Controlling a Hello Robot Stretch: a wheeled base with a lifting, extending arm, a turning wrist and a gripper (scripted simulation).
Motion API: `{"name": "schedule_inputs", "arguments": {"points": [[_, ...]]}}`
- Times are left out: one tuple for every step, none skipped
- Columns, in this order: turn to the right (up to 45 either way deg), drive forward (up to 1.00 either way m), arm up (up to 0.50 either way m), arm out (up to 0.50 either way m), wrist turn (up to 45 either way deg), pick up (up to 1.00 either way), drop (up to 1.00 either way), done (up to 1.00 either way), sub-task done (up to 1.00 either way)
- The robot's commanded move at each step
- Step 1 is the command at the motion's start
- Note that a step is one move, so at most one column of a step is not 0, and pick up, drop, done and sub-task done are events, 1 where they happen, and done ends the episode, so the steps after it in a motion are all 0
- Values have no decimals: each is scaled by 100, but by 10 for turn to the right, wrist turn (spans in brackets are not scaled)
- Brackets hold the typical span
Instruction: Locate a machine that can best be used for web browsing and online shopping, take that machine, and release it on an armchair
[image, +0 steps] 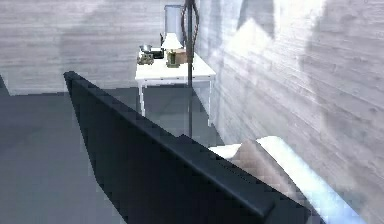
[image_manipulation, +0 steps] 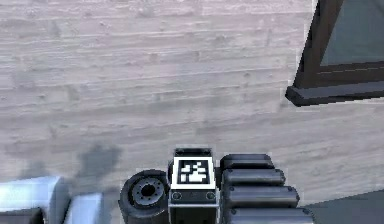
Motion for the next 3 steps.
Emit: {"name": "schedule_inputs", "arguments": {"points": [[60, 0, 0, 0, 0, 0, 0, 0, 0], [450, 0, 0, 0, 0, 0, 0, 0, 0], [270, 0, 0, 0, 0, 0, 0, 0, 0]]}}
